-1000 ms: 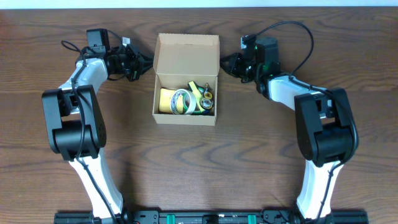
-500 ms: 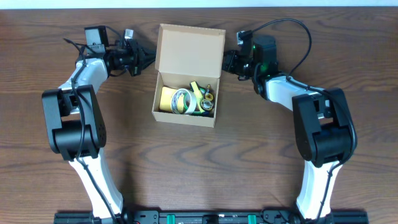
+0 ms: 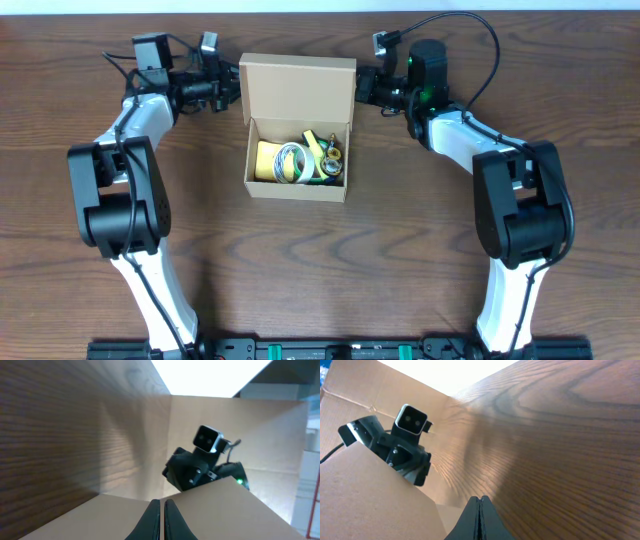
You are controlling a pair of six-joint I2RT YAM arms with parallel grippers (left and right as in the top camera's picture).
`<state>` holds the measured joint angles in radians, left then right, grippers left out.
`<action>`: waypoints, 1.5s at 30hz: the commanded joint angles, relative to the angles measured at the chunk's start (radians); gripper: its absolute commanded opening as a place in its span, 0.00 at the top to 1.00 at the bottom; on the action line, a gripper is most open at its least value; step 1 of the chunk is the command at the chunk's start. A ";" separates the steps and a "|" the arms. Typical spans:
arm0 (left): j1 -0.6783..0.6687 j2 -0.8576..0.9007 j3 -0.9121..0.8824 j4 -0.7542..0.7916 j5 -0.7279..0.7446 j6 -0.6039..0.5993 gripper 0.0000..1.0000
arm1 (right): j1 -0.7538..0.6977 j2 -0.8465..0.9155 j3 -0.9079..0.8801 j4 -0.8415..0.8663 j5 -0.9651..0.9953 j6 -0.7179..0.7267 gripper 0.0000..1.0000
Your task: Pack container
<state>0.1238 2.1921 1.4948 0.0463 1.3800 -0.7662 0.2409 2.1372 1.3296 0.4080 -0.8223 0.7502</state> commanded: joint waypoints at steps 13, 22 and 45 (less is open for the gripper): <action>0.028 0.005 0.061 0.248 0.203 -0.240 0.95 | 0.030 -0.270 0.019 -0.418 0.044 -0.311 0.99; 0.025 0.005 0.079 0.904 0.203 -0.791 0.95 | 0.151 -0.297 0.019 -0.514 0.130 -0.341 0.99; -0.047 0.005 0.483 -0.870 -0.791 0.492 0.95 | 0.236 -0.429 0.019 -0.769 0.311 -0.414 0.99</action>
<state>0.1162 2.2021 1.8610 -0.7303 0.8841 -0.5846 0.4492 1.7309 1.3369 -0.3576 -0.5304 0.3546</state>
